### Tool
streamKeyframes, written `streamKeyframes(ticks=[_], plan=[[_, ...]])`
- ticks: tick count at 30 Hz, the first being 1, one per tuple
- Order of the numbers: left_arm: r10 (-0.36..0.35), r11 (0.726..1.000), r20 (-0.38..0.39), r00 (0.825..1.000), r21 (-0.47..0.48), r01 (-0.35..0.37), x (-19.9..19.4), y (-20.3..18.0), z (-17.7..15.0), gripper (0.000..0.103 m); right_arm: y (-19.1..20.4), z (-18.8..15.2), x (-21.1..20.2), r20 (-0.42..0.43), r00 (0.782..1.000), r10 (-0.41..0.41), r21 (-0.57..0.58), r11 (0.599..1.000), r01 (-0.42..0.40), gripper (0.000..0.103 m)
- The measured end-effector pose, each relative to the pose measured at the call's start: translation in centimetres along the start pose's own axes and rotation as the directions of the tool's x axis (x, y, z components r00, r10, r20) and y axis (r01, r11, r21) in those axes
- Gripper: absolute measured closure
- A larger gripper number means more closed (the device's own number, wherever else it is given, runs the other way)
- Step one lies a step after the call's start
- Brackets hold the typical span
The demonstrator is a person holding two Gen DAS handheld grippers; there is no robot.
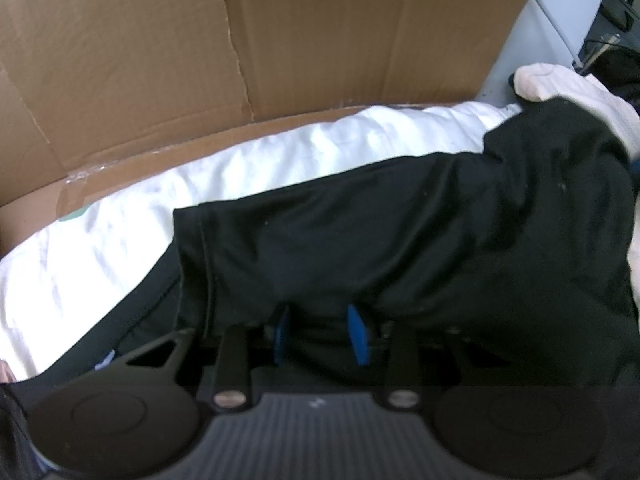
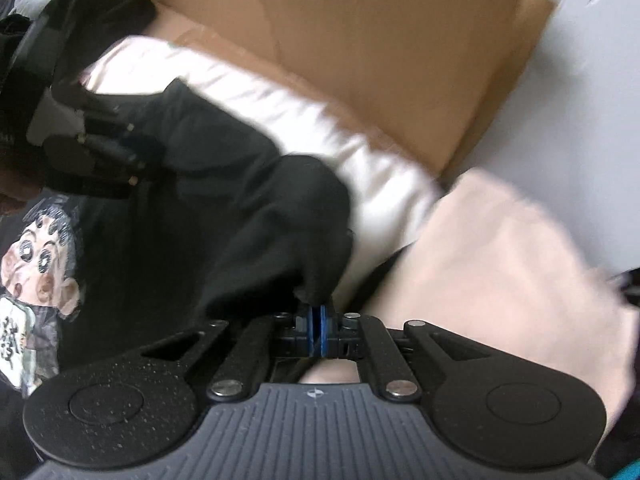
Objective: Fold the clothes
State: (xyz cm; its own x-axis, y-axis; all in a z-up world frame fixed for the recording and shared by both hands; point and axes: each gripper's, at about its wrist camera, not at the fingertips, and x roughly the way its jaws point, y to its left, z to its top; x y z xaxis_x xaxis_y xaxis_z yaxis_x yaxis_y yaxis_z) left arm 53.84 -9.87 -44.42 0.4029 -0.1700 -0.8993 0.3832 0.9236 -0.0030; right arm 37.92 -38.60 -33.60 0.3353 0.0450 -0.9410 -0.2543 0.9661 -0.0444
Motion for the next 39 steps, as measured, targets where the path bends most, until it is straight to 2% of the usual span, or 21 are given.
streamKeyframes(ticks=[9, 13, 16, 18, 19, 21, 25, 29, 32, 35, 39], plan=[[-0.001, 1.0, -0.004, 1.0, 0.006, 0.001, 0.0, 0.0, 0.0, 0.068, -2.1, 2.1, -4.9, 0.008, 0.989, -0.148, -0.088, 0.985, 0.148, 0.102], [0.001, 1.0, -0.004, 1.0, 0.007, -0.001, 0.0, -0.2, 0.1, 0.068, -1.8, 3.0, -6.5, -0.01, 0.984, -0.178, -0.151, 0.973, 0.174, 0.102], [0.004, 1.0, -0.004, 1.0, 0.008, -0.004, 0.1, -0.3, 0.1, 0.068, -1.5, 3.6, -6.0, -0.032, 0.967, -0.253, -0.237, 0.942, 0.239, 0.099], [0.005, 1.0, -0.005, 1.0, 0.008, -0.005, 0.1, -0.3, 0.1, 0.068, -2.1, 3.8, -5.6, -0.03, 0.949, -0.313, -0.24, 0.924, 0.297, 0.093], [0.005, 1.0, -0.005, 1.0, 0.007, -0.005, 0.1, -0.4, 0.1, 0.068, -2.7, 3.9, -5.7, -0.033, 0.947, -0.321, -0.224, 0.926, 0.306, 0.091], [0.004, 1.0, -0.004, 1.0, 0.009, -0.004, 0.1, -0.4, 0.1, 0.068, -4.0, 3.5, -5.9, -0.038, 0.954, -0.296, -0.164, 0.944, 0.286, 0.079], [0.004, 1.0, -0.002, 1.0, 0.009, -0.004, 0.1, -0.5, 0.0, 0.068, -6.4, 1.8, -5.1, -0.059, 0.958, -0.28, -0.041, 0.96, 0.277, 0.072], [0.002, 1.0, 0.004, 1.0, 0.011, -0.002, 0.1, -0.5, -0.1, 0.068, -8.6, -1.2, -4.5, -0.04, 0.976, -0.215, 0.176, 0.96, 0.219, 0.06], [0.001, 1.0, 0.009, 1.0, 0.011, -0.001, 0.0, -0.3, -0.2, 0.067, -10.2, -3.1, -4.3, -0.013, 0.99, -0.143, 0.339, 0.93, 0.139, 0.06], [0.001, 1.0, 0.012, 1.0, 0.01, -0.001, 0.0, -0.3, -0.3, 0.067, -10.7, -4.8, -3.8, -0.003, 0.996, -0.095, 0.444, 0.892, 0.086, 0.06], [-0.005, 1.0, 0.012, 1.0, 0.002, 0.005, -0.2, -0.1, -0.2, 0.067, -11.3, -7.1, -3.2, 0.015, 0.999, -0.028, 0.571, 0.821, 0.014, 0.059]])
